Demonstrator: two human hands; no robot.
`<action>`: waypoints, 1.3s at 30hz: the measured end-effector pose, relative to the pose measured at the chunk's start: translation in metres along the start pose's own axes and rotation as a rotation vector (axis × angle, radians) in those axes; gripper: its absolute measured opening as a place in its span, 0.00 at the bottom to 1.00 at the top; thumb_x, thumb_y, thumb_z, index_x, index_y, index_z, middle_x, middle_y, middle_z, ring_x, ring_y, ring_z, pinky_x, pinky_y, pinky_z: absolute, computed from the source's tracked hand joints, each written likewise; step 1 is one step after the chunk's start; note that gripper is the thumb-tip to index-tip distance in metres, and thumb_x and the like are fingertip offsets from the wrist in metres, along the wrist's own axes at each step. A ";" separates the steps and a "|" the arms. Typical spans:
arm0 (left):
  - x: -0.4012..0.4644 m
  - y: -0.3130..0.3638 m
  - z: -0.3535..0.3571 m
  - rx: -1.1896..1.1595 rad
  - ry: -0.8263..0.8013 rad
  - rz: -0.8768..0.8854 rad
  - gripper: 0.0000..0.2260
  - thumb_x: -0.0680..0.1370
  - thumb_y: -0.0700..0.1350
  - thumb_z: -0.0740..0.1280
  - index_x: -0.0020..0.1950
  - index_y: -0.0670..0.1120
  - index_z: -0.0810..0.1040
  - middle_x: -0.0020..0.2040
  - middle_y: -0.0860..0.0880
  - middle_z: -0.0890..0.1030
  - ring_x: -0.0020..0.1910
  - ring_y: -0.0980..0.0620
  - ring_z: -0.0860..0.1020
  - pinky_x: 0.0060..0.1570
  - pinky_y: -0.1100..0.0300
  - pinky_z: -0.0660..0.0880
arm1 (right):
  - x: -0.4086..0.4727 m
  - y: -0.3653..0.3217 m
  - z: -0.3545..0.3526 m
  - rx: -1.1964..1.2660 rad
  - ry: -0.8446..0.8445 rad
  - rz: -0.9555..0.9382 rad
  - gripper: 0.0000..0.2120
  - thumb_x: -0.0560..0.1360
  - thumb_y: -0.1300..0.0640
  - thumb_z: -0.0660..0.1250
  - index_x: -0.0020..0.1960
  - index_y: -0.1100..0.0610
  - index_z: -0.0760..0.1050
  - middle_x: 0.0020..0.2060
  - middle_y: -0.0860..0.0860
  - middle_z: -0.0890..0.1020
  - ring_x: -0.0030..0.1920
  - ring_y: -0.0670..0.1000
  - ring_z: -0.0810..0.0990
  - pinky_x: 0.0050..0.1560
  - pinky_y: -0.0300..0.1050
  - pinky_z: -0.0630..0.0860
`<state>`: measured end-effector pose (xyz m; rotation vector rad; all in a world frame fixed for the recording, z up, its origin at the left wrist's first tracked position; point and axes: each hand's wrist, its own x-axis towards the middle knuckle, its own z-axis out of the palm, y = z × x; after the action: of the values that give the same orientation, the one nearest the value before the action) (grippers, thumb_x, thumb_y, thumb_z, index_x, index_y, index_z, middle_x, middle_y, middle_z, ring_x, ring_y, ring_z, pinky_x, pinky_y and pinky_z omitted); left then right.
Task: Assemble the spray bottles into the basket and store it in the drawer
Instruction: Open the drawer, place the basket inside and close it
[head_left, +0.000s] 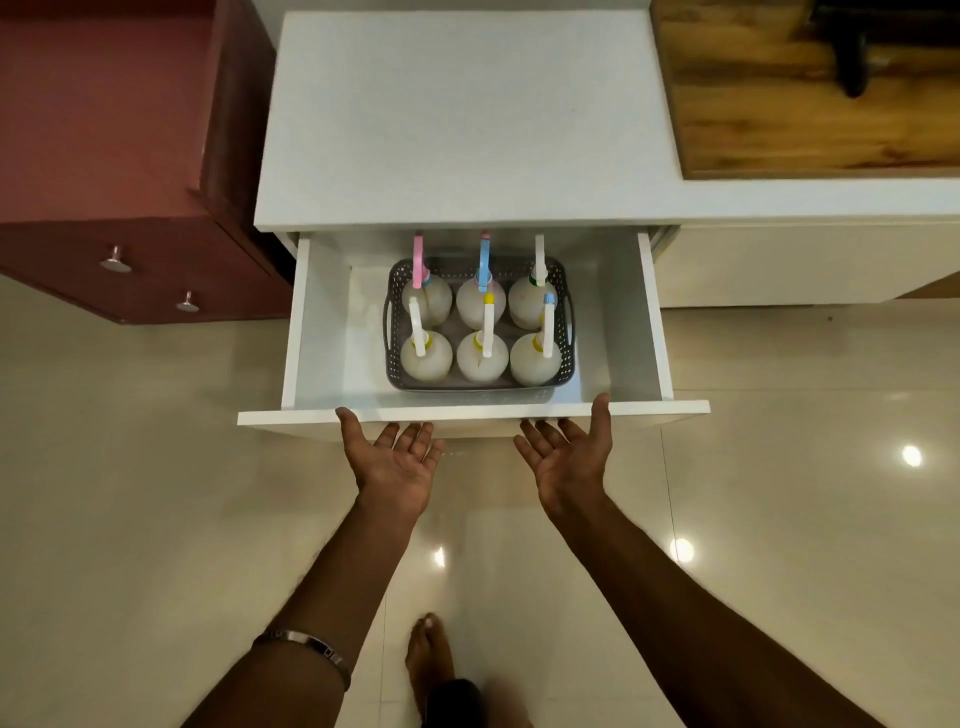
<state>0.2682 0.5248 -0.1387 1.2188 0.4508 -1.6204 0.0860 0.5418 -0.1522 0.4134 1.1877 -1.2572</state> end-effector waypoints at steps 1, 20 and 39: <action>0.005 0.003 0.007 -0.002 0.002 -0.005 0.42 0.73 0.70 0.60 0.77 0.44 0.59 0.74 0.40 0.67 0.72 0.41 0.69 0.69 0.42 0.65 | 0.004 -0.003 0.006 -0.004 0.004 -0.005 0.43 0.76 0.32 0.61 0.79 0.59 0.55 0.74 0.63 0.66 0.69 0.63 0.74 0.64 0.59 0.72; 0.081 0.059 0.126 -0.043 0.025 -0.056 0.40 0.74 0.68 0.61 0.77 0.43 0.60 0.75 0.40 0.66 0.72 0.41 0.69 0.71 0.43 0.62 | 0.082 -0.068 0.123 -0.046 0.087 -0.003 0.44 0.76 0.33 0.62 0.79 0.61 0.54 0.73 0.65 0.67 0.67 0.64 0.75 0.66 0.60 0.73; 0.143 0.098 0.218 -0.021 0.033 -0.032 0.35 0.72 0.68 0.64 0.67 0.43 0.71 0.66 0.41 0.76 0.62 0.41 0.78 0.68 0.42 0.68 | 0.147 -0.113 0.211 -0.051 0.092 -0.039 0.36 0.75 0.36 0.65 0.71 0.60 0.67 0.62 0.62 0.78 0.60 0.61 0.81 0.64 0.58 0.75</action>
<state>0.2510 0.2466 -0.1465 1.2295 0.5095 -1.6209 0.0622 0.2617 -0.1548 0.4162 1.3085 -1.2502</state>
